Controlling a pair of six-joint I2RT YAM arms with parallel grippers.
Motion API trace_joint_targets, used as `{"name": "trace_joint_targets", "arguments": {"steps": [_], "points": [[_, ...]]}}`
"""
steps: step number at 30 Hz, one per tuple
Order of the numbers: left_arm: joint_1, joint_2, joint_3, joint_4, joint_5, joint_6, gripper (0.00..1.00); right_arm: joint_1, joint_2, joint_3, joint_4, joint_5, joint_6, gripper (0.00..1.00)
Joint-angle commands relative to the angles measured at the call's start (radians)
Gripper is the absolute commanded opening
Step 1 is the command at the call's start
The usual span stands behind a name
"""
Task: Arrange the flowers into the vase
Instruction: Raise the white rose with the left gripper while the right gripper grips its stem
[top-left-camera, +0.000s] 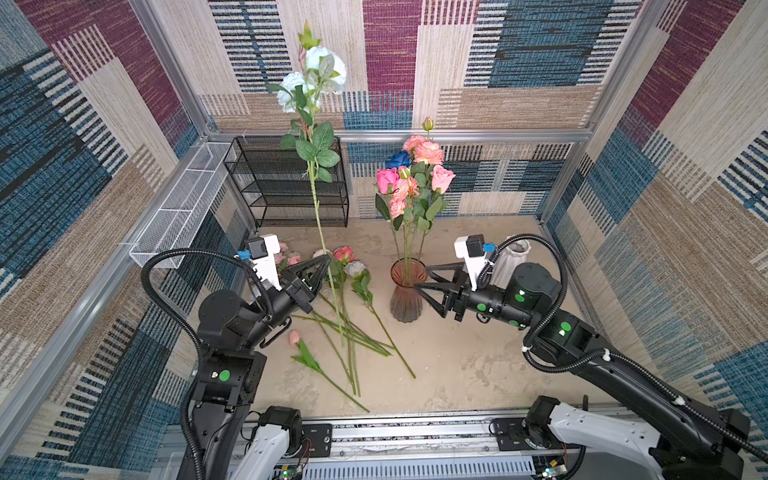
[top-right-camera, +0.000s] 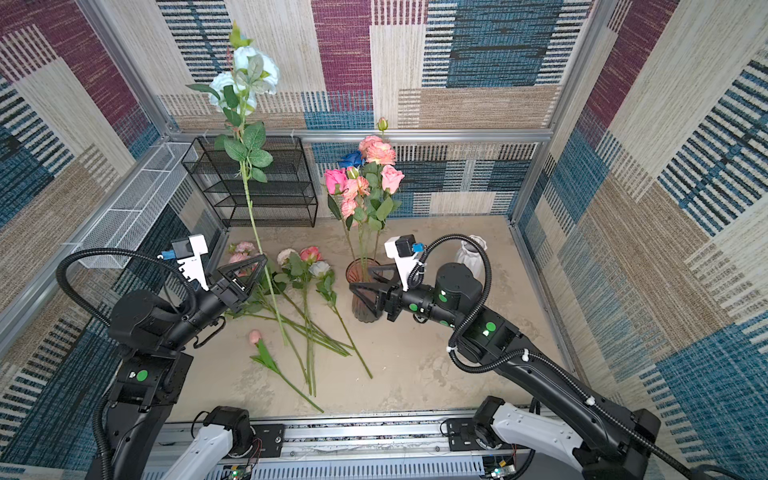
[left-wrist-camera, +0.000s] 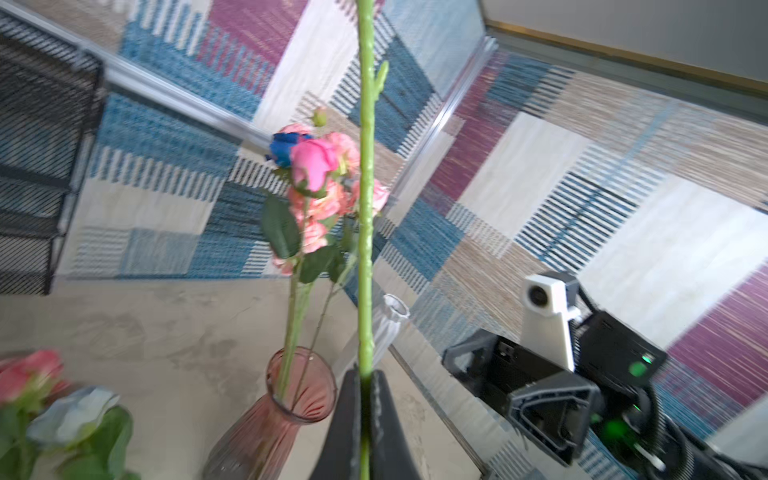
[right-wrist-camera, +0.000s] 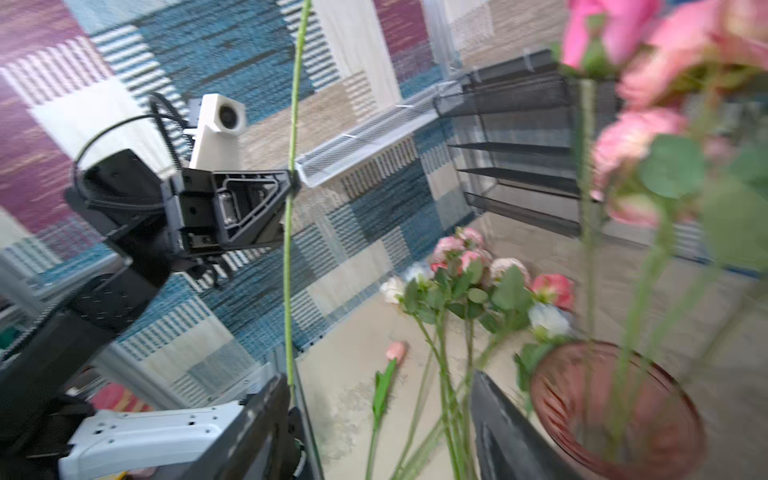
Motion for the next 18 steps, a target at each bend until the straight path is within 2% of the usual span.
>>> {"name": "trace_joint_targets", "arguments": {"steps": [1,3,8,11,16,18], "points": [[0.001,0.029,0.027,0.16,0.225,-0.048,0.0,0.053,0.075,0.122,0.033,-0.121,-0.049,0.72],[0.001,0.051,0.026,0.242,0.294,-0.108,0.0,0.072,0.138,0.212,0.033,-0.158,-0.057,0.72],[0.001,0.139,-0.005,0.588,0.465,-0.342,0.0,0.089,0.264,0.393,0.047,-0.19,-0.075,0.73],[0.0,0.195,-0.028,0.851,0.521,-0.505,0.0,0.092,0.317,0.469,0.04,-0.18,-0.077,0.73],[-0.005,0.262,-0.036,1.135,0.578,-0.692,0.0,0.092,0.39,0.562,0.033,-0.18,-0.075,0.73],[-0.01,0.276,-0.036,1.187,0.592,-0.731,0.0,0.092,0.414,0.588,0.03,-0.182,-0.072,0.72]]}}
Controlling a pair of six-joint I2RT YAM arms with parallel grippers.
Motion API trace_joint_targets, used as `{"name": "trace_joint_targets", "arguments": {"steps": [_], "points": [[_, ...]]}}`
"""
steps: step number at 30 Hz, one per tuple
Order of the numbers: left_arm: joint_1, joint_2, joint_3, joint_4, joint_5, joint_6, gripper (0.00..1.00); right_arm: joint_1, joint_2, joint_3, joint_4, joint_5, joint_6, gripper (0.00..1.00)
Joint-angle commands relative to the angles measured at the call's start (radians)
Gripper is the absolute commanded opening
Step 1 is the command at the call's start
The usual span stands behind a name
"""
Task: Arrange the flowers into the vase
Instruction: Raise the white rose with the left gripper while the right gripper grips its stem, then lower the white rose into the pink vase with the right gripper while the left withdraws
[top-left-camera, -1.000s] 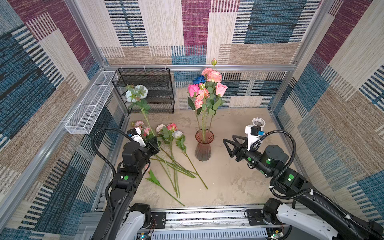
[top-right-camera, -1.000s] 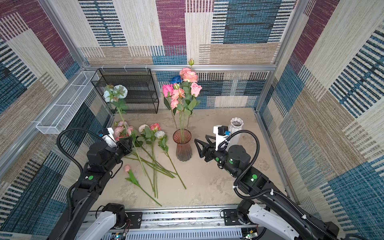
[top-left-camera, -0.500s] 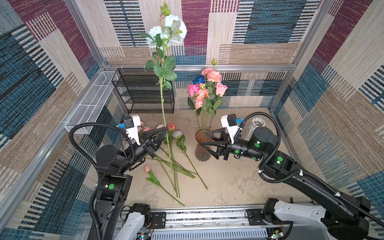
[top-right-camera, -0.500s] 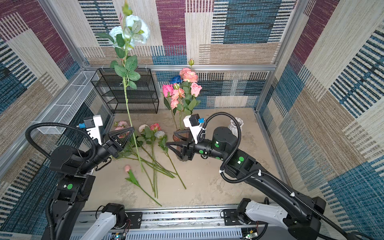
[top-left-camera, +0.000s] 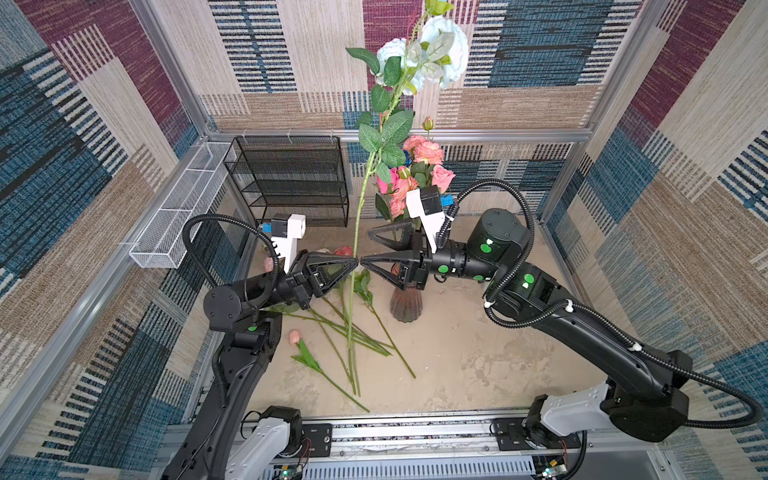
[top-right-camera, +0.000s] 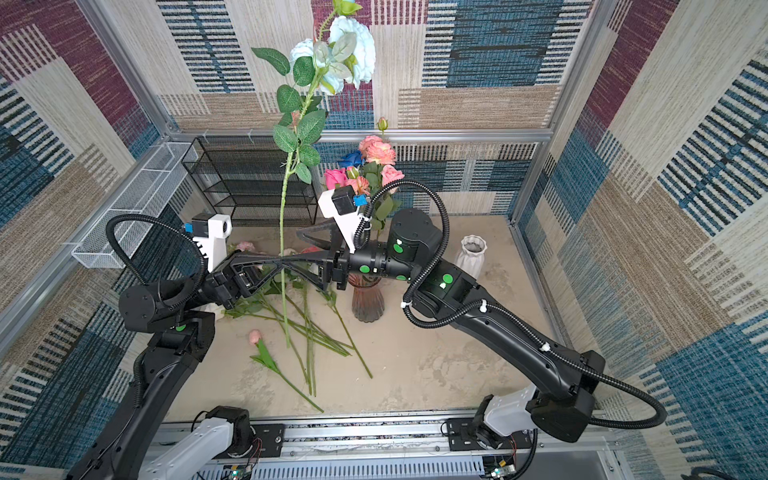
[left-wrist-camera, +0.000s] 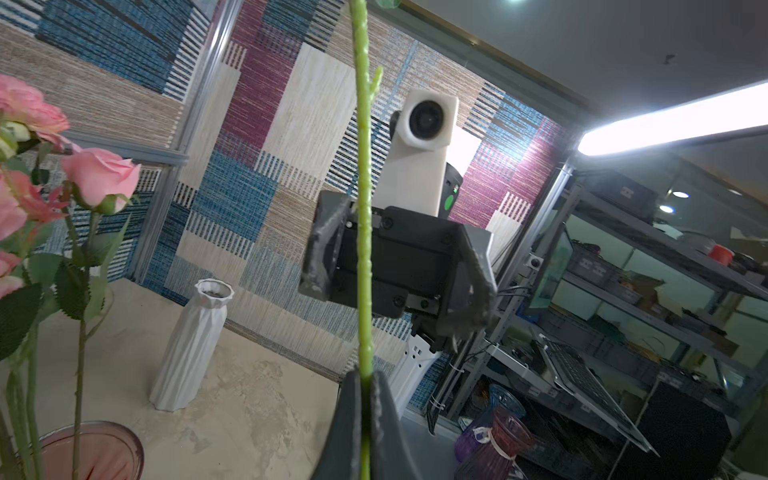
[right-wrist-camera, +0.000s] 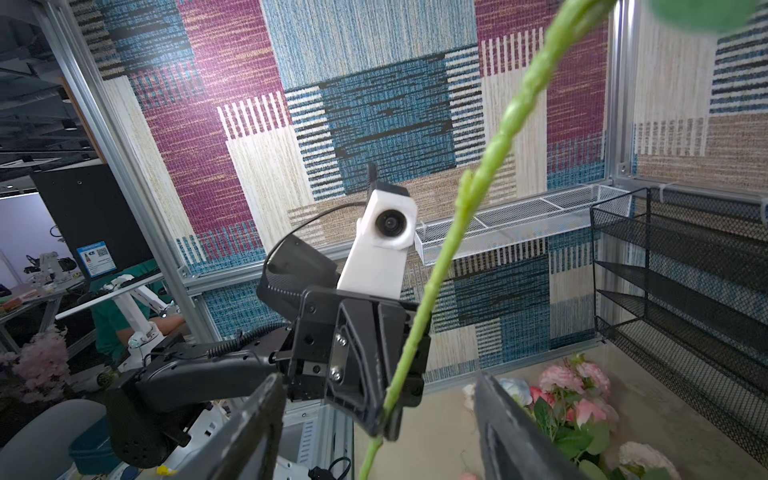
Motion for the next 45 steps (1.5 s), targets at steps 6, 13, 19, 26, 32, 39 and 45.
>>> {"name": "trace_joint_targets", "arguments": {"steps": [6,13,19,26,32,39,45], "points": [[-0.016,0.019,-0.004,0.231,0.076,-0.125,0.0,0.003,0.045,0.062,0.057,-0.052,0.014,0.59],[-0.022,0.013,-0.006,0.137,0.059,-0.07,0.0,0.003,0.033,0.049,0.068,-0.03,0.022,0.07],[-0.021,-0.032,-0.012,-0.2,-0.043,0.148,0.67,0.003,-0.06,-0.044,0.061,0.101,0.005,0.0],[-0.021,-0.133,0.006,-0.702,-0.327,0.465,0.99,0.003,-0.186,-0.164,-0.042,0.341,-0.074,0.0],[-0.021,-0.265,-0.083,-0.973,-0.737,0.589,0.99,0.002,-0.238,-0.172,-0.092,0.572,-0.187,0.0],[-0.021,-0.322,-0.182,-1.085,-0.854,0.582,1.0,-0.013,-0.204,-0.141,-0.08,0.766,-0.33,0.0],[-0.021,-0.322,-0.212,-1.106,-0.829,0.566,1.0,-0.14,-0.135,-0.158,-0.033,0.689,-0.312,0.0]]}}
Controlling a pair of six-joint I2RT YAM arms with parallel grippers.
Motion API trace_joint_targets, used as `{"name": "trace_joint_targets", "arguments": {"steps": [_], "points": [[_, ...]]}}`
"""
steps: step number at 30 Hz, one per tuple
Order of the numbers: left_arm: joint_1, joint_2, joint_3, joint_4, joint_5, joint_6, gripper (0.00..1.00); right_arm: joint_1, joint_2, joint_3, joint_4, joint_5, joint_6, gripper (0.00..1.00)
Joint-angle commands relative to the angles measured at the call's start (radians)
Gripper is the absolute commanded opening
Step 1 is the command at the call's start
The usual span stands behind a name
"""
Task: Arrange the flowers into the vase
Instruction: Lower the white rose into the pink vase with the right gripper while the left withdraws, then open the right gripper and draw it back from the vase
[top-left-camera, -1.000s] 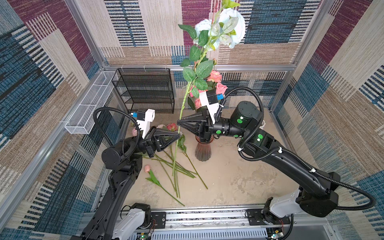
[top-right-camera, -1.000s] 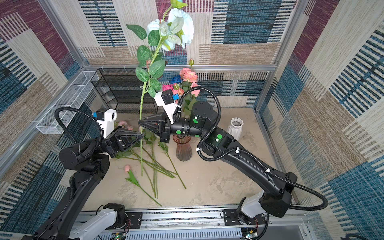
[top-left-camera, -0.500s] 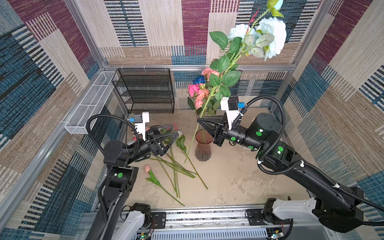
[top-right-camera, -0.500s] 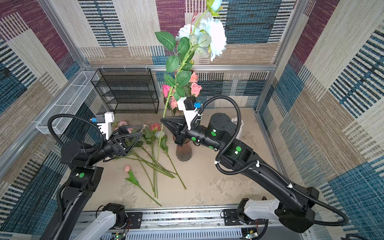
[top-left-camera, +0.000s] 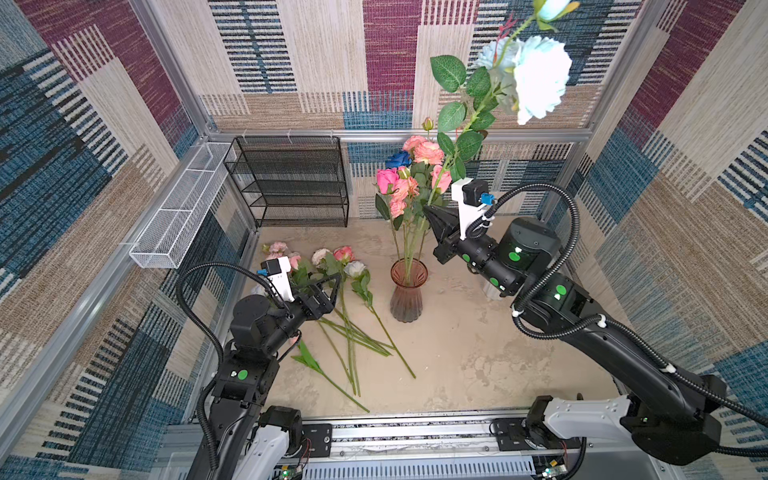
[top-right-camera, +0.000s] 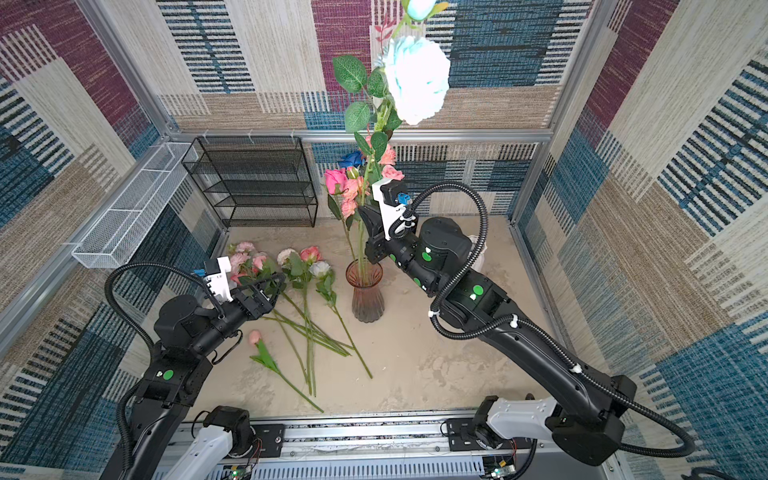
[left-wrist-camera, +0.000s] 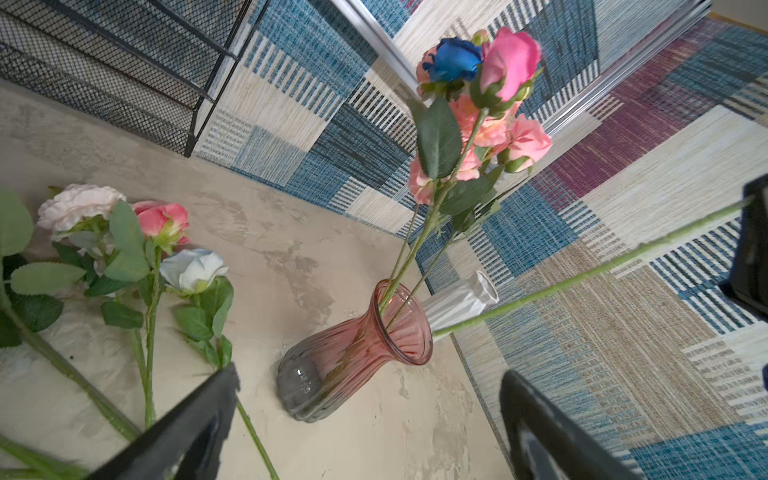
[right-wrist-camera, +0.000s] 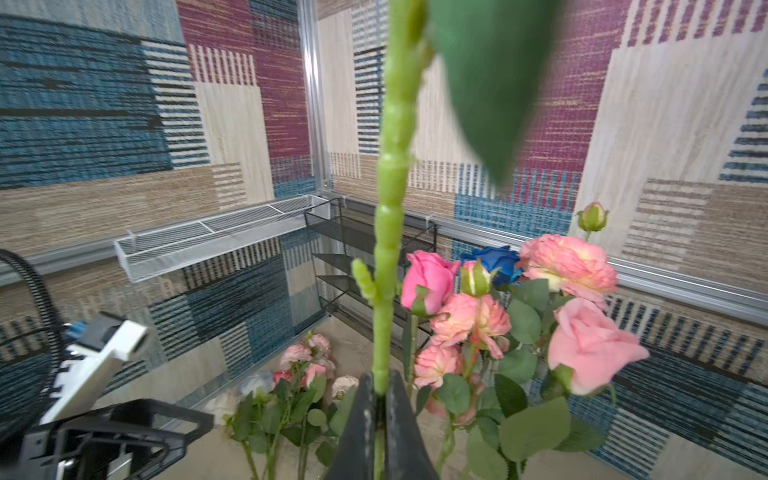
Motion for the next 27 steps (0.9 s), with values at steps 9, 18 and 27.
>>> {"name": "trace_joint_targets", "arguments": {"steps": [9,18,27], "points": [[-0.001,-0.005,-0.044,-0.013,-0.003,-0.005,1.0,-0.087,0.103,-0.171,0.15,-0.129,0.093,0.0],[0.0,0.019,-0.081,0.015,0.021,-0.04,0.99,-0.087,0.101,-0.32,0.14,-0.139,0.2,0.11],[-0.001,0.058,-0.095,0.027,0.035,-0.06,1.0,-0.087,0.035,-0.371,0.078,-0.19,0.268,0.64]]}}
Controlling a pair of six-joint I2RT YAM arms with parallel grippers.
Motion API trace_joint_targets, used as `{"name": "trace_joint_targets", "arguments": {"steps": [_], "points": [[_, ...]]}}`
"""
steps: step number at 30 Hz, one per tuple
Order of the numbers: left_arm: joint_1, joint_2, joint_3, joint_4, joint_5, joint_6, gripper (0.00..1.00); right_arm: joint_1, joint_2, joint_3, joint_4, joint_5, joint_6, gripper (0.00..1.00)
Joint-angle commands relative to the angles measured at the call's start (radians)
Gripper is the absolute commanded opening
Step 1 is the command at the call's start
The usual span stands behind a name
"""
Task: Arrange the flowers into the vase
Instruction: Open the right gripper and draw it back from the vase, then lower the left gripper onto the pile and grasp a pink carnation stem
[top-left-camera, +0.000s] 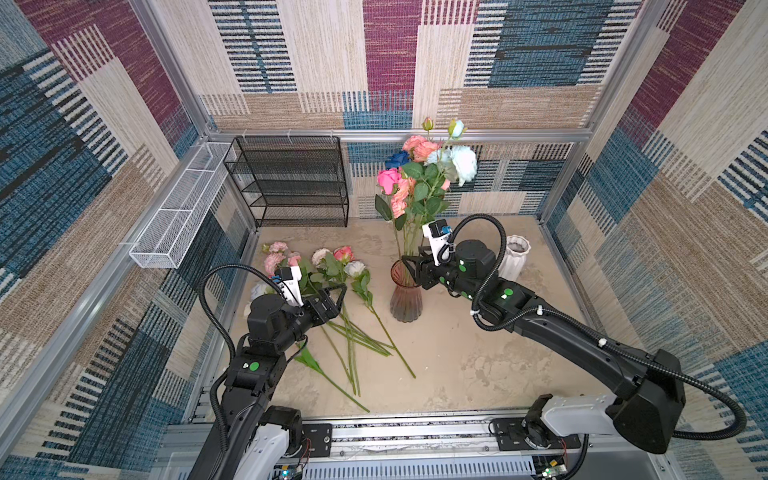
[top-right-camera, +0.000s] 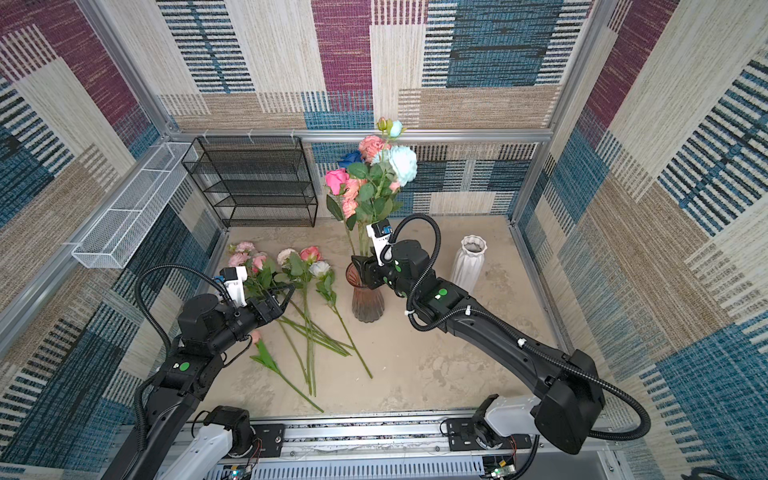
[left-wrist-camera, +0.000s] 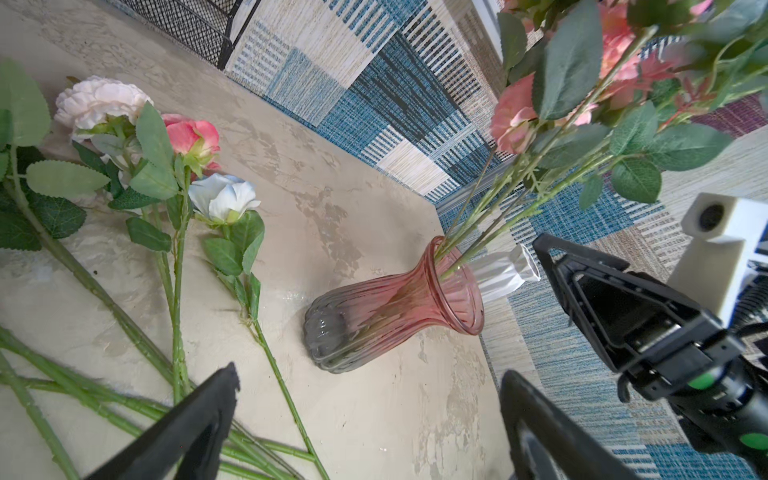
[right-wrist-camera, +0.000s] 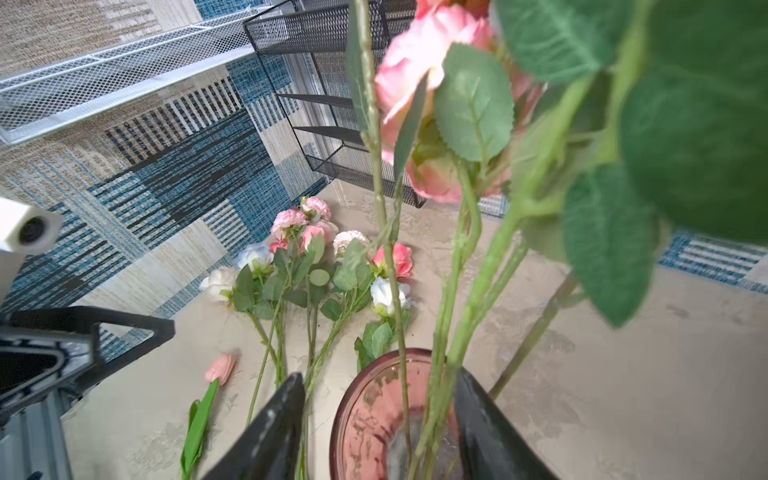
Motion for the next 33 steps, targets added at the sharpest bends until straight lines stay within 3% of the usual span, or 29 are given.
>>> {"name": "trace_joint_targets", "arguments": {"steps": [1,14,19,26,30,33], "points": [[0.0,0.008,-0.002,0.038,0.02,-0.018,1.0,0.002,-0.039,-0.019,0.011,-0.025,0.043,0.66],[0.001,0.059,0.003,-0.021,-0.018,-0.035,0.99,0.002,-0.22,-0.12,0.012,-0.095,0.109,0.73],[0.001,0.149,0.044,-0.187,-0.128,-0.003,0.81,0.002,-0.324,-0.189,0.017,-0.119,0.137,0.69],[-0.025,0.373,0.02,-0.136,-0.087,0.011,0.67,0.002,-0.406,-0.259,-0.003,-0.088,0.151,0.65],[-0.085,0.438,0.031,-0.193,-0.239,0.002,0.49,0.002,-0.421,-0.278,-0.008,-0.082,0.156,0.64],[-0.087,0.425,0.012,-0.266,-0.362,-0.036,0.47,0.002,-0.44,-0.289,-0.014,-0.076,0.155,0.64]]}}
